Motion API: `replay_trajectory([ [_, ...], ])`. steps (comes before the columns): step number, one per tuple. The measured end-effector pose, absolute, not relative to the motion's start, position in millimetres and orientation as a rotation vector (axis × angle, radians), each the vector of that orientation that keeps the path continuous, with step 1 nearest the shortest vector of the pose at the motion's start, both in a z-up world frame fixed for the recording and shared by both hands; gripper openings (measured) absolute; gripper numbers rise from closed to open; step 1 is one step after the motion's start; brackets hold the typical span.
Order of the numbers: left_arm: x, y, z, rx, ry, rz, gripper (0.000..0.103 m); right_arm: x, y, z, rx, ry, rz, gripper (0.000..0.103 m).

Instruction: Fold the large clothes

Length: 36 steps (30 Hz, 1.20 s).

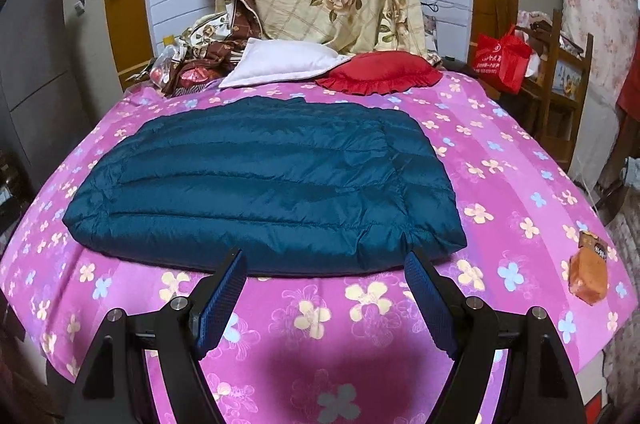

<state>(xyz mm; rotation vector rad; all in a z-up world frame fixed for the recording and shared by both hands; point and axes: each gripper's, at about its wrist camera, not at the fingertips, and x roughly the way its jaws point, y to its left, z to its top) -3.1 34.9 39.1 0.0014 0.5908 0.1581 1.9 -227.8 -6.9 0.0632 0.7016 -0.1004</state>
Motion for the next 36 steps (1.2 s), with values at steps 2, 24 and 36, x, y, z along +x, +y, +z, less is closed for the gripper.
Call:
replay_trajectory([
  [2, -3.1, 32.3, 35.8, 0.008, 0.606, 0.144, 0.102, 1.4, -227.1, -7.1, 0.058, 0.700, -0.102, 0.079],
  [24, 6.5, 23.5, 17.7, -0.007, 0.693, 0.086, 0.102, 5.2, -230.0, -18.2, 0.085, 0.704, -0.101, 0.079],
  [36, 11.9, 18.5, 9.0, 0.001, 0.724, 0.068, 0.102, 12.5, -220.7, -30.2, 0.044, 0.742, -0.102, 0.079],
])
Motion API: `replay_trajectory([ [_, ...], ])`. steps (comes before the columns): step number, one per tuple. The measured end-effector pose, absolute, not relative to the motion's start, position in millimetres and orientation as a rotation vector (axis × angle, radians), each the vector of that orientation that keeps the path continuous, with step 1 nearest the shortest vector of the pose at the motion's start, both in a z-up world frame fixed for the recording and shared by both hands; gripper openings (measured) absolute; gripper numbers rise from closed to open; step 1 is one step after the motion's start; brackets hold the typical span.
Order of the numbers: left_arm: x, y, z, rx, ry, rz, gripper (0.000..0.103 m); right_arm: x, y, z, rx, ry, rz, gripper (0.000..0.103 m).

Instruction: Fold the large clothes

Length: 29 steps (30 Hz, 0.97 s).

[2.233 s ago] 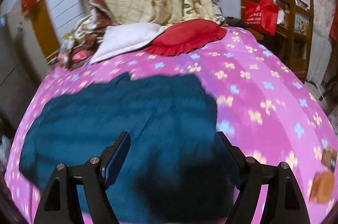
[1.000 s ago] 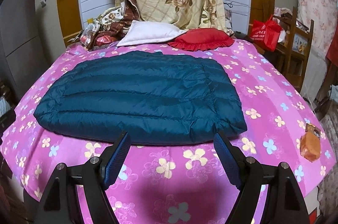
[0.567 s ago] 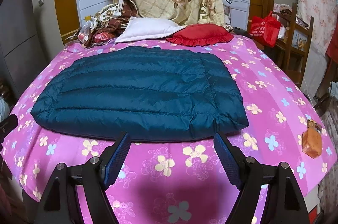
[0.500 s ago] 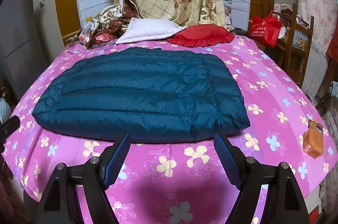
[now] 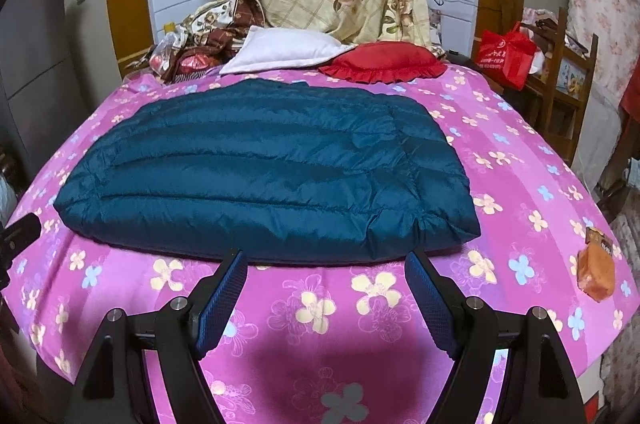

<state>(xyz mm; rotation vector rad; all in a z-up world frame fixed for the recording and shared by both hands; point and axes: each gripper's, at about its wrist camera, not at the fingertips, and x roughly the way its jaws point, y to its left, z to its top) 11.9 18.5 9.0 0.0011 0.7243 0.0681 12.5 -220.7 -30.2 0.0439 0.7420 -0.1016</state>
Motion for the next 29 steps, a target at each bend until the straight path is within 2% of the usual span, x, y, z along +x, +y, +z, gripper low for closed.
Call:
replay_trajectory([
  [29, 23.3, -0.3, -9.4, 0.026, 0.784, -0.011, 0.102, 21.4, -225.1, -37.8, 0.055, 0.759, -0.133, 0.079],
])
